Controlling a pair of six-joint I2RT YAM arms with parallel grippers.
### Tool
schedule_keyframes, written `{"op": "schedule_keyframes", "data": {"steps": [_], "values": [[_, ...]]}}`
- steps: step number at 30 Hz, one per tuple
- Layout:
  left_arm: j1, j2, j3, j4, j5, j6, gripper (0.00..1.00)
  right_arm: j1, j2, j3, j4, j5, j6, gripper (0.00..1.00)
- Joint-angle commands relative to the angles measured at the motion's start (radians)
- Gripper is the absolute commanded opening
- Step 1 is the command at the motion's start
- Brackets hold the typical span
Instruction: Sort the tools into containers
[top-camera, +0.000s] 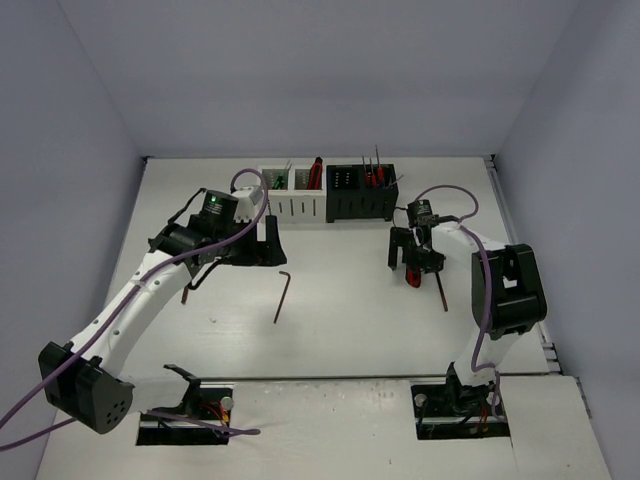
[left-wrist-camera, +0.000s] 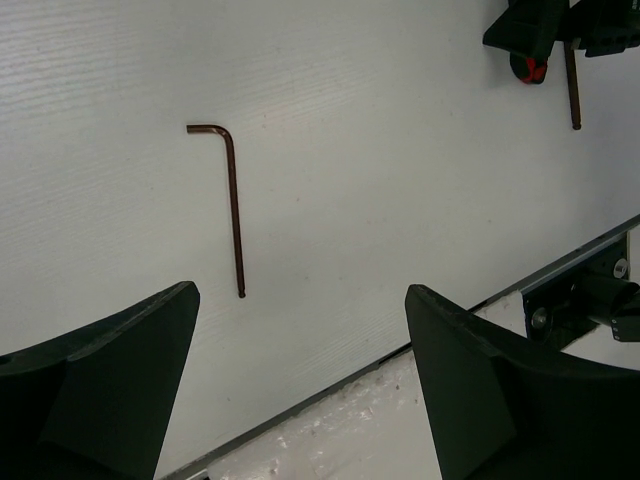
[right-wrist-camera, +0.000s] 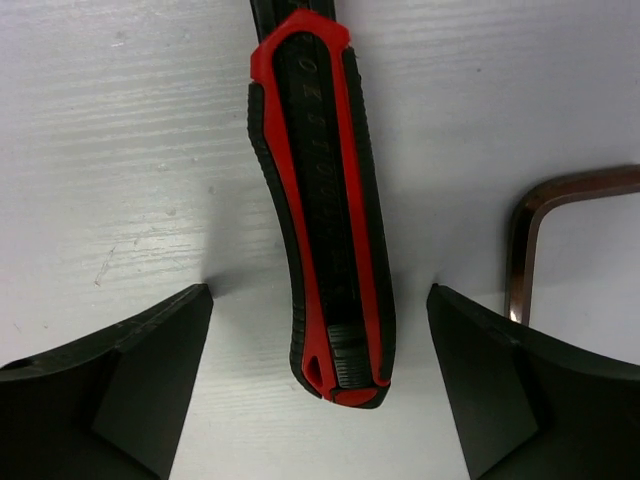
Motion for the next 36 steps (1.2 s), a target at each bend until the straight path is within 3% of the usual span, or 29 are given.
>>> {"op": "schedule_keyframes", "data": {"steps": [1,8,12,13,25,32,36], "values": [[-0.006,-0.015,0.003,0.026,0.030,-0.035,0.82,-0.008,0.020,-0.020,0.055,-0.059,-0.019,0.78],[-0.014,0.005,-0.012,0.032,0.021,-0.097,0.81,0.003,0.019,-0.045,0.100,-0.076,-0.029,0.48],[-0.023,0.026,0.009,0.048,0.031,-0.125,0.81,0.076,-0.031,-0.061,0.116,-0.051,-0.036,0.03],[-0.025,0.030,0.011,0.063,0.038,-0.133,0.82,0.112,-0.062,-0.070,0.122,-0.037,-0.035,0.00],[-0.030,0.056,-0.007,0.349,0.153,-0.303,0.82,0.376,-0.505,-0.154,0.250,-0.026,0.004,0.00],[-0.076,0.079,0.026,0.615,0.211,-0.384,0.81,0.464,-0.585,-0.099,0.258,-0.099,-0.022,0.00],[-0.113,0.129,0.094,0.615,0.180,-0.352,0.81,0.495,-0.598,-0.056,0.258,-0.099,-0.007,0.00]]}}
